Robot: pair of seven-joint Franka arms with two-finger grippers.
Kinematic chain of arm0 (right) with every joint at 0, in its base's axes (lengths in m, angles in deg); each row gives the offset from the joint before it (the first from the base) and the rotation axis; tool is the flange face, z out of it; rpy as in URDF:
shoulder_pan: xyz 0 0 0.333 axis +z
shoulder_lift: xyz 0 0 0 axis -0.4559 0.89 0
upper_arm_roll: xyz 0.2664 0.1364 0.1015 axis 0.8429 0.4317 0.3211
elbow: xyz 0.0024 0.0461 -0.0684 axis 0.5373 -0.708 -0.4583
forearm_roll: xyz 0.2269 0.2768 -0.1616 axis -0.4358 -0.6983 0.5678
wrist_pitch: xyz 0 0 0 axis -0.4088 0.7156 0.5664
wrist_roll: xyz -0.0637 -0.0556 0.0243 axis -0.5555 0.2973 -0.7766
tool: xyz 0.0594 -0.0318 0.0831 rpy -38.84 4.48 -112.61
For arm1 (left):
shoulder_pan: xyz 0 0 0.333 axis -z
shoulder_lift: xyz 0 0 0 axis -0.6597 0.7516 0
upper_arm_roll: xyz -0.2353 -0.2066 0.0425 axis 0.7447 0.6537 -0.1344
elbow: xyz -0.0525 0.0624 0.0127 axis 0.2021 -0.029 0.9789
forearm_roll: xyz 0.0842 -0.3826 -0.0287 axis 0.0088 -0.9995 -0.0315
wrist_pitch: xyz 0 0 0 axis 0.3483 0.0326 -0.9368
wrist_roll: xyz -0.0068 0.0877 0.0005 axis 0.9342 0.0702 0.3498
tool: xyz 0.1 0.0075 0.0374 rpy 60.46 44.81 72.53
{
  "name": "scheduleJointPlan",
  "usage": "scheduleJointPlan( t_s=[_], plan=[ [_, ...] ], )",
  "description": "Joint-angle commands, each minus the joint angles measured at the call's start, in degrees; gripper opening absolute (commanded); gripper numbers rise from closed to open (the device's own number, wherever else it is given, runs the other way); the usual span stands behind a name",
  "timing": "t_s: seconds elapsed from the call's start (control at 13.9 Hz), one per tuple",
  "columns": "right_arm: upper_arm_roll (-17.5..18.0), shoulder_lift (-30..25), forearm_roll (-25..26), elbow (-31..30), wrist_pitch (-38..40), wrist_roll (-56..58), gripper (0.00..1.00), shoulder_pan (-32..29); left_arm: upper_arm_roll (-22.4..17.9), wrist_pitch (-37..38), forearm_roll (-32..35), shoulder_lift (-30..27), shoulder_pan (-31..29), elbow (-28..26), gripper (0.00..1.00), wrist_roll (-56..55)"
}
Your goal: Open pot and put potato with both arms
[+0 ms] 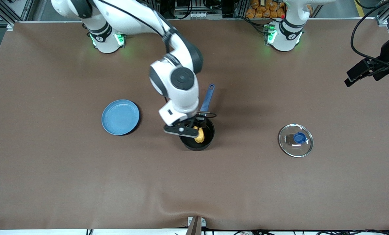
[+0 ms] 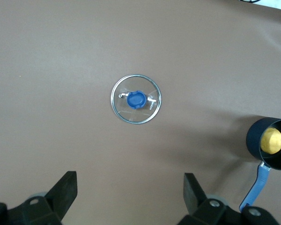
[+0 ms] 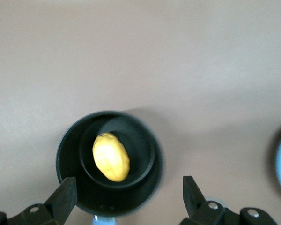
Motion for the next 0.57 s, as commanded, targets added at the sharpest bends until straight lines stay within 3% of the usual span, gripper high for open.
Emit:
scheduleJointPlan(
  t_s=[0.0, 0.22, 0.36, 0.5],
  plan=[
    [1.2, -12.9, -0.8, -11.2, 3.1, 4.8, 1.00, -4.2, 0.6, 0.2, -0.8, -1.8, -1.1, -1.3, 1.00, 1.2],
    [4.1, -24.8, -0.5, -19.6, 10.6, 13.3, 1.00, -10.7, 0.6, 0.3, -0.8, -2.0, -1.2, -1.1, 1.00, 2.1],
    [4.2, -30.1, -0.3, -21.6, 15.8, 17.5, 1.00, -14.1, 0.2, 0.3, -0.9, -1.8, -1.3, -1.2, 1.00, 3.2],
    [7.2, -35.6, 0.1, -23.9, 18.7, 21.8, 1.00, -20.4, 0.1, 0.3, -0.9, -1.8, -1.4, -1.0, 1.00, 3.7]
  ],
)
